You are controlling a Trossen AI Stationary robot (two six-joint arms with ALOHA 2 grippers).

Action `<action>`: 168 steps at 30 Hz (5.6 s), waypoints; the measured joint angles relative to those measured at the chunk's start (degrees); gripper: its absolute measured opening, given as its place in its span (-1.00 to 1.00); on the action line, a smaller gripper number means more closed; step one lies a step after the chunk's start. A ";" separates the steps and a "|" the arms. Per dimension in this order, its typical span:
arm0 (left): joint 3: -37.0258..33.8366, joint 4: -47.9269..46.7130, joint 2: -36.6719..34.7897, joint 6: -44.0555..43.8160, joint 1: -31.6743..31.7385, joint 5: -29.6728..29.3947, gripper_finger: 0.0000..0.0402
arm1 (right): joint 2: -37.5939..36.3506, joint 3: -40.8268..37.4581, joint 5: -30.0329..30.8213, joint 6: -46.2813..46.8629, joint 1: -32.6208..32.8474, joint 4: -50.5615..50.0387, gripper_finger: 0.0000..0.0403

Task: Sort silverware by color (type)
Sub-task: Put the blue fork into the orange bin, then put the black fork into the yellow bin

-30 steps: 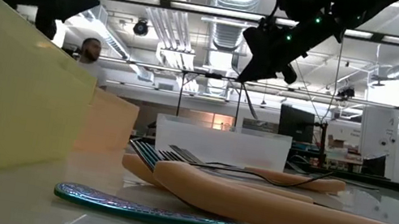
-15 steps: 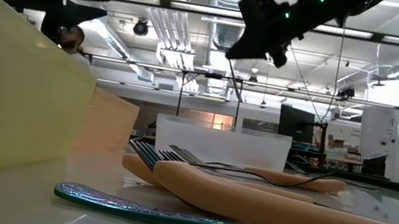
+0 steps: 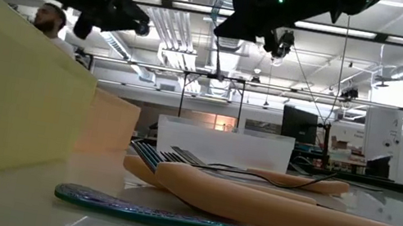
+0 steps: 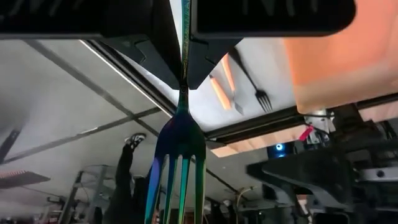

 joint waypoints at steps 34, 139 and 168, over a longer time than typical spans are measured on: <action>5.61 21.57 18.69 3.57 -0.22 3.55 -0.34 | 14.75 18.41 11.90 -10.82 2.20 -8.77 -0.96; 2.93 -61.60 -7.43 -49.05 -38.82 -31.07 -0.86 | 3.63 12.75 12.97 10.49 5.43 -46.60 -0.24; 9.09 -74.57 -2.02 -48.84 -38.84 -7.60 -0.91 | 3.65 12.75 12.99 10.48 5.41 -46.97 -0.24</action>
